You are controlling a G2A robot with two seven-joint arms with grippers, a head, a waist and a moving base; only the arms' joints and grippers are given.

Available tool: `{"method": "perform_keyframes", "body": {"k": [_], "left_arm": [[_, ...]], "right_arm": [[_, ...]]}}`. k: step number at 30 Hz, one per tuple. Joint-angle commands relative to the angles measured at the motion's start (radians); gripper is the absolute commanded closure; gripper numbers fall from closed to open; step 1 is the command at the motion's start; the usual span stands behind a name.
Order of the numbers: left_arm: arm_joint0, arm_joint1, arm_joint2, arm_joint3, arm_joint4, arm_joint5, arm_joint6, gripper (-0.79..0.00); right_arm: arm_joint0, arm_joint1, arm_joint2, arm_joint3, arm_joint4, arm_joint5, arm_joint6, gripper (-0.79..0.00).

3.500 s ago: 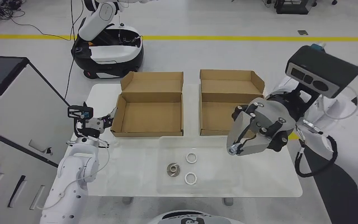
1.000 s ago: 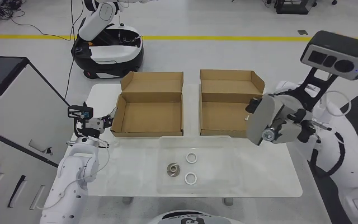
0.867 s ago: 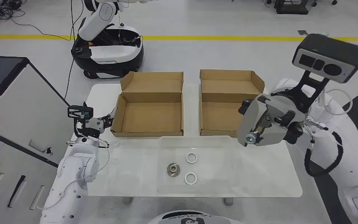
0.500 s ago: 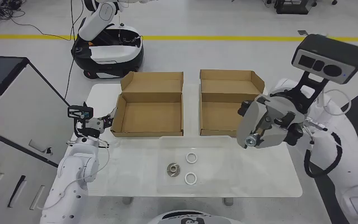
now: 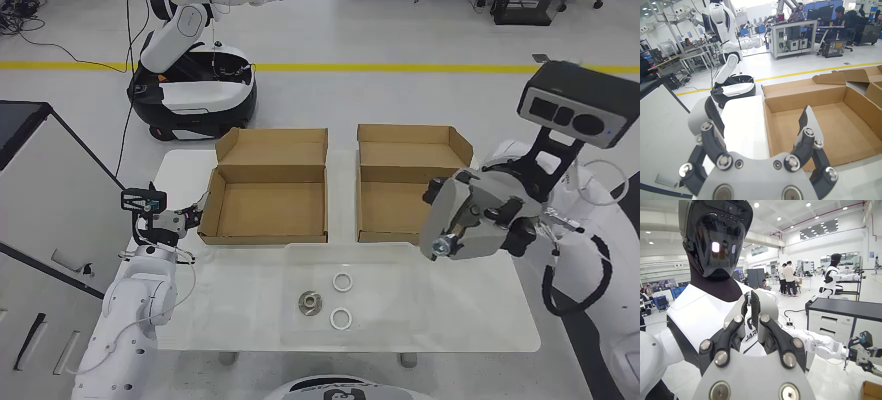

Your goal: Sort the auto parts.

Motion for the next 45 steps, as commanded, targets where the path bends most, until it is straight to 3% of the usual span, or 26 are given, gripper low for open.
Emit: {"method": "perform_keyframes", "body": {"k": [1, 15, 19, 23, 29, 36, 45], "left_arm": [[0.0, 0.0, 0.0, 0.0, 0.0, 0.0, 0.0, -0.785], [0.0, 0.0, 0.0, 0.0, 0.0, 0.0, 0.0, -0.785], [0.0, 0.0, 0.0, 0.0, 0.0, 0.0, 0.0, -0.785], [0.0, 0.0, 0.0, 0.0, 0.0, 0.0, 0.0, -0.785], [0.0, 0.0, 0.0, 0.0, 0.0, 0.0, 0.0, -0.785], [0.0, 0.0, 0.0, 0.0, 0.0, 0.0, 0.0, -0.785], [0.0, 0.0, 0.0, 0.0, 0.0, 0.0, 0.0, -0.785]], "right_arm": [[-0.032, 0.012, 0.055, 0.004, -0.074, 0.076, 0.03, 0.0], [-0.398, 0.112, 0.651, -0.065, -0.404, 0.455, 0.372, 0.0], [-0.417, 0.126, 0.746, -0.07, -0.476, 0.503, 0.487, 0.0], [-0.341, 0.143, 0.754, -0.054, -0.554, 0.54, 0.604, 0.0], [-0.159, 0.187, 0.587, -0.025, -0.729, 0.54, 0.605, 0.0], [0.149, 0.225, 0.234, 0.08, -0.884, 0.54, 0.605, 0.0], [0.552, 0.19, -0.303, 0.289, -1.013, 0.54, 0.605, 0.0]]}}
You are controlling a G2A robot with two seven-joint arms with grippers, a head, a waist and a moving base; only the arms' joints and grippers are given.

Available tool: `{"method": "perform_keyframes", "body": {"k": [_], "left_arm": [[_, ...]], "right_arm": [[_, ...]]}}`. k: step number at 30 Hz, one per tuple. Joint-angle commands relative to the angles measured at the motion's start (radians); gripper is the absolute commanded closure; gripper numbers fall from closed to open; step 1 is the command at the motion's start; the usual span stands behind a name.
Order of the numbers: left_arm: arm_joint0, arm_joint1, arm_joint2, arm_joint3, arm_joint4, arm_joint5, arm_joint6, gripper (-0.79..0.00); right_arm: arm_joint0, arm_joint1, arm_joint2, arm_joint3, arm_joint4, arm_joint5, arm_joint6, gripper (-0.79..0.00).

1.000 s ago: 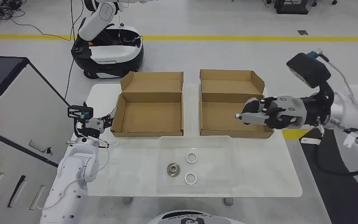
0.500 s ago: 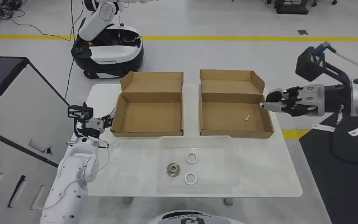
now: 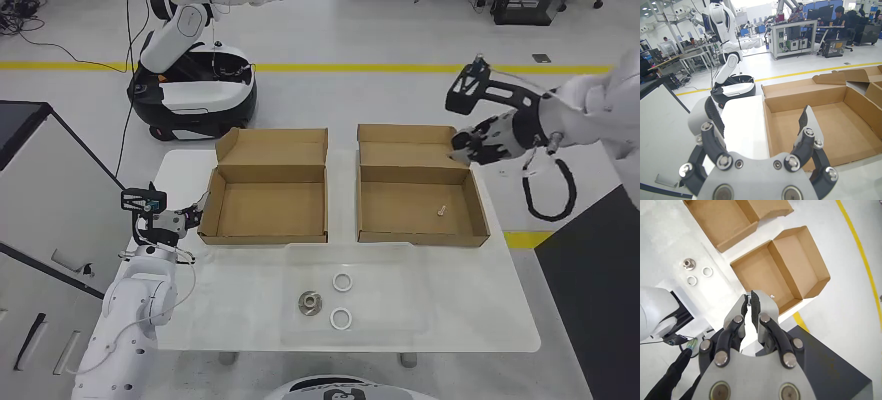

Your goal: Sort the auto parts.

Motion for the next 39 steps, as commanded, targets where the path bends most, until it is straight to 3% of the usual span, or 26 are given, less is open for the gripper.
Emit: {"method": "perform_keyframes", "body": {"k": [1, 8, 16, 30, 39], "left_arm": [[0.0, 0.0, 0.0, 0.0, 0.0, 0.0, 0.0, -0.785], [0.0, 0.0, 0.0, 0.0, 0.0, 0.0, 0.0, -0.785], [0.0, 0.0, 0.0, 0.0, 0.0, 0.0, 0.0, -0.785], [0.0, 0.0, 0.0, 0.0, 0.0, 0.0, 0.0, -0.785], [0.0, 0.0, 0.0, 0.0, 0.0, 0.0, 0.0, -0.785]], "right_arm": [[0.088, -0.017, -0.129, 0.051, -0.011, 0.0, 0.0, 0.0], [0.268, -0.099, -0.436, 0.218, -0.032, -0.003, -0.003, 0.0], [0.326, -0.202, -0.65, 0.393, -0.021, -0.02, -0.02, 0.0], [0.19, -0.379, -0.656, 0.645, -0.131, -0.011, -0.011, 0.0], [0.116, -0.459, -0.656, 0.776, -0.16, -0.008, -0.008, 0.0]]}}
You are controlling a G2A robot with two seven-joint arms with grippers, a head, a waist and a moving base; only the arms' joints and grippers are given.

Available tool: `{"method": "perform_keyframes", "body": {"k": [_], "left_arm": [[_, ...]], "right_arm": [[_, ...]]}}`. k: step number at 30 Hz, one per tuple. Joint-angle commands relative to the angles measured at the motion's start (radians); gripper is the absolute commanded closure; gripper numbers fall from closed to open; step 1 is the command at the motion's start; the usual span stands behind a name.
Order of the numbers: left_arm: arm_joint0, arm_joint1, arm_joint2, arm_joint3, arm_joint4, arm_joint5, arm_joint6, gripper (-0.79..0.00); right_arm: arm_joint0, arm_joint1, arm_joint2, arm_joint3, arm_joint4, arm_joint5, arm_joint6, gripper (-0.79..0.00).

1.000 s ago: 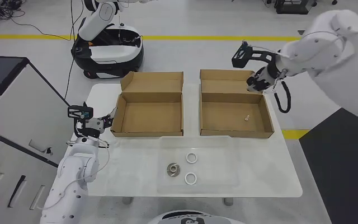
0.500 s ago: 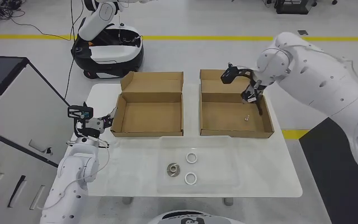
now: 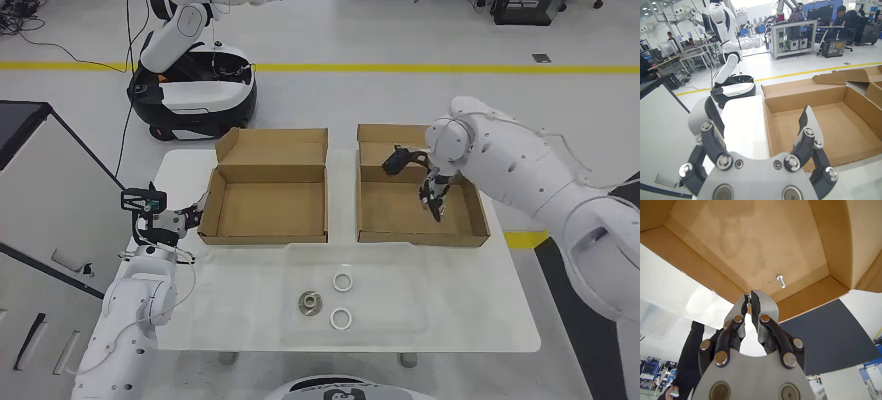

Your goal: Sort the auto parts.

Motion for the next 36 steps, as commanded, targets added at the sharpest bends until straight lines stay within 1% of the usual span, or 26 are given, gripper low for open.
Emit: {"method": "perform_keyframes", "body": {"k": [1, 8, 12, 19, 24, 36], "left_arm": [[0.0, 0.0, 0.0, 0.0, 0.0, 0.0, 0.0, -0.785], [0.0, 0.0, 0.0, 0.0, 0.0, 0.0, 0.0, -0.785], [0.0, 0.0, 0.0, 0.0, 0.0, 0.0, 0.0, -0.785], [0.0, 0.0, 0.0, 0.0, 0.0, 0.0, 0.0, -0.785], [0.0, 0.0, 0.0, 0.0, 0.0, 0.0, 0.0, -0.785], [0.0, 0.0, 0.0, 0.0, 0.0, 0.0, 0.0, -0.785]], "right_arm": [[-0.009, -0.013, 0.0, 0.023, -0.005, -0.003, -0.003, 0.0], [-0.019, -0.046, 0.0, 0.111, -0.051, -0.024, -0.026, 0.0], [-0.032, -0.063, 0.0, 0.161, -0.09, -0.011, -0.061, 0.0], [-0.062, -0.081, 0.01, 0.218, -0.108, -0.006, -0.137, 0.0], [-0.08, -0.092, 0.013, 0.226, -0.129, 0.003, -0.162, 0.0], [-0.106, -0.111, 0.024, 0.241, -0.183, 0.02, -0.181, 0.0]]}}
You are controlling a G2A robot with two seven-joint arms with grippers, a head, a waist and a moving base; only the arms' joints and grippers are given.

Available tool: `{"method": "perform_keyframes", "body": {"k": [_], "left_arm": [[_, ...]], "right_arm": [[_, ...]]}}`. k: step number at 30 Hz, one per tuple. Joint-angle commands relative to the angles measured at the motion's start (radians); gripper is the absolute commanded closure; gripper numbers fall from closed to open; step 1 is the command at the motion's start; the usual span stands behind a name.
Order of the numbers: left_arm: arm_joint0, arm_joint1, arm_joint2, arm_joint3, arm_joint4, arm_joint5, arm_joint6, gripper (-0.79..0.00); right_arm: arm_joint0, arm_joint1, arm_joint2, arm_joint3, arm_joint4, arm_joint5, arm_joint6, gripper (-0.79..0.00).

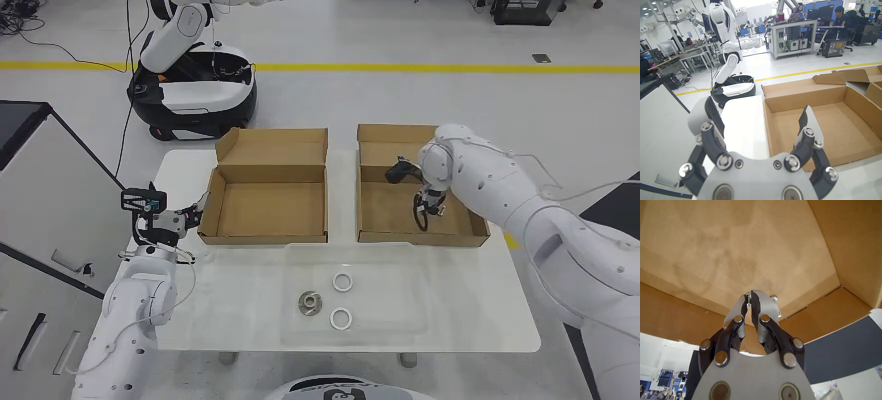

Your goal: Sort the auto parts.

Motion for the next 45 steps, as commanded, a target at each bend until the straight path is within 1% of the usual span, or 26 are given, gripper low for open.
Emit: {"method": "perform_keyframes", "body": {"k": [1, 12, 13, 14, 15, 16, 17, 18, 19, 20, 22, 23, 25, 26, 28, 29, 31, 35, 38, 40, 45], "left_arm": [[0.0, 0.0, 0.0, 0.0, 0.0, 0.0, 0.0, -0.785], [0.0, 0.0, 0.0, 0.0, 0.0, 0.0, 0.0, -0.785], [0.0, 0.0, 0.0, 0.0, 0.0, 0.0, 0.0, -0.785], [0.0, 0.0, 0.0, 0.0, 0.0, 0.0, 0.0, -0.785], [0.0, 0.0, 0.0, 0.0, 0.0, 0.0, 0.0, -0.785], [0.0, 0.0, 0.0, 0.0, 0.0, 0.0, 0.0, -0.785], [0.0, 0.0, 0.0, 0.0, 0.0, 0.0, 0.0, -0.785], [0.0, 0.0, 0.0, 0.0, 0.0, 0.0, 0.0, -0.785], [0.0, 0.0, 0.0, 0.0, 0.0, 0.0, 0.0, -0.785], [0.0, 0.0, 0.0, 0.0, 0.0, 0.0, 0.0, -0.785], [0.0, 0.0, 0.0, 0.0, 0.0, 0.0, 0.0, -0.785], [0.0, 0.0, 0.0, 0.0, 0.0, 0.0, 0.0, -0.785], [0.0, 0.0, 0.0, 0.0, 0.0, 0.0, 0.0, -0.785], [0.0, 0.0, 0.0, 0.0, 0.0, 0.0, 0.0, -0.785], [0.0, 0.0, 0.0, 0.0, 0.0, 0.0, 0.0, -0.785], [0.0, 0.0, 0.0, 0.0, 0.0, 0.0, 0.0, -0.785], [0.0, 0.0, 0.0, 0.0, 0.0, 0.0, 0.0, -0.785], [0.0, 0.0, 0.0, 0.0, 0.0, 0.0, 0.0, -0.785], [0.0, 0.0, 0.0, 0.0, 0.0, 0.0, 0.0, -0.785], [0.0, 0.0, 0.0, 0.0, 0.0, 0.0, 0.0, -0.785], [0.0, 0.0, 0.0, 0.0, 0.0, 0.0, 0.0, -0.785]], "right_arm": [[-0.005, -0.003, 0.002, 0.0, -0.008, 0.004, -0.002, 0.0], [-0.026, -0.012, 0.024, -0.005, -0.025, 0.016, 0.003, -0.006], [-0.028, -0.012, 0.025, -0.005, -0.028, 0.017, 0.003, -0.111], [-0.029, -0.012, 0.027, -0.005, -0.032, 0.018, 0.004, -0.191], [-0.031, -0.012, 0.029, -0.005, -0.035, 0.02, 0.003, -0.24], [-0.032, -0.012, 0.032, -0.005, -0.036, 0.02, 0.001, -0.268], [-0.033, -0.012, 0.035, -0.006, -0.039, 0.021, 0.0, -0.332], [-0.035, -0.012, 0.038, -0.005, -0.04, 0.022, -0.002, -0.332], [-0.036, -0.011, 0.041, -0.005, -0.042, 0.021, -0.002, -0.511], [-0.037, -0.011, 0.044, -0.005, -0.044, 0.022, -0.005, -0.511], [-0.039, -0.009, 0.051, -0.006, -0.047, 0.022, -0.007, -0.662], [-0.039, -0.009, 0.054, -0.008, -0.049, 0.021, -0.01, -0.68], [-0.039, -0.006, 0.063, -0.014, -0.051, 0.021, -0.016, -0.671], [-0.037, -0.005, 0.068, -0.02, -0.053, 0.02, -0.016, -0.683], [-0.033, 0.0, 0.079, -0.035, -0.057, 0.021, -0.019, -0.683], [-0.03, 0.004, 0.086, -0.042, -0.059, 0.02, -0.022, -0.767], [-0.026, 0.012, 0.103, -0.055, -0.058, 0.02, -0.032, -0.785], [-0.023, 0.037, 0.139, -0.105, -0.067, 0.014, -0.046, -0.785], [-0.029, 0.066, 0.175, -0.156, -0.071, 0.011, -0.048, -0.773], [-0.039, 0.09, 0.204, -0.206, -0.068, 0.006, -0.045, -0.785], [-0.088, 0.164, 0.303, -0.378, -0.054, 0.003, -0.017, -0.785]]}}
